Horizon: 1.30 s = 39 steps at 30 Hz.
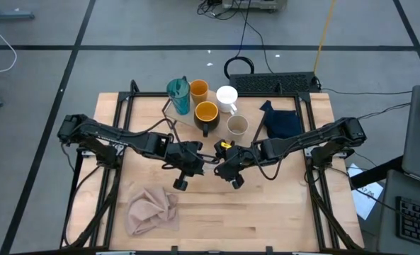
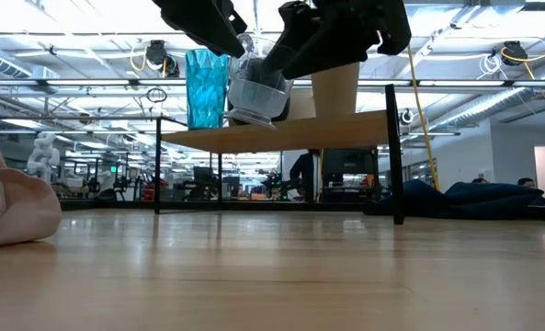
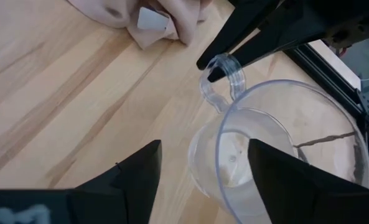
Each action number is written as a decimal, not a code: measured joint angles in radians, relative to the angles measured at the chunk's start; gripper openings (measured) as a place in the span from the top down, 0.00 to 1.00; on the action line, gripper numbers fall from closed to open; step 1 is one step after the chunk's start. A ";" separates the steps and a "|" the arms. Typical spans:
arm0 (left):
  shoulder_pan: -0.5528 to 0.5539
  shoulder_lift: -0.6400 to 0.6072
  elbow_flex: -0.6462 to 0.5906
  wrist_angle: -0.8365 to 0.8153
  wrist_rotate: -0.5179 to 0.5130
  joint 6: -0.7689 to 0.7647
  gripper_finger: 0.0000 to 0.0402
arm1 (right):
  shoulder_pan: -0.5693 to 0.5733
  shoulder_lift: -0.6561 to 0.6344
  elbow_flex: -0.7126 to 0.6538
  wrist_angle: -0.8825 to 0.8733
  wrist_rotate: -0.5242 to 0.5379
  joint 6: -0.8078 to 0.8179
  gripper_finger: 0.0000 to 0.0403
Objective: Stack small to large cups/mugs on shelf
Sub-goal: Put the transparent cup on the shelf
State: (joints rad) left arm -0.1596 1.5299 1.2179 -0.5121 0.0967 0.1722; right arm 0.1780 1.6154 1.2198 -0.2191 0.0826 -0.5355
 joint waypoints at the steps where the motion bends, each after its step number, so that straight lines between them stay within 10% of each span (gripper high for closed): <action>1: 0.000 0.000 0.000 0.000 0.000 0.000 0.99 | 0.000 0.000 0.000 -0.001 0.000 0.001 0.45; 29: 0.001 0.000 0.000 0.000 -0.020 0.000 0.99 | 0.004 -0.001 -0.001 -0.007 0.000 -0.008 0.97; 39: 0.003 0.000 0.000 0.002 -0.021 0.002 0.95 | 0.003 -0.001 -0.002 -0.006 0.000 -0.022 0.99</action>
State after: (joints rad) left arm -0.1566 1.5299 1.2175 -0.5099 0.0753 0.1745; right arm 0.1814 1.6142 1.2182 -0.2253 0.0822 -0.5579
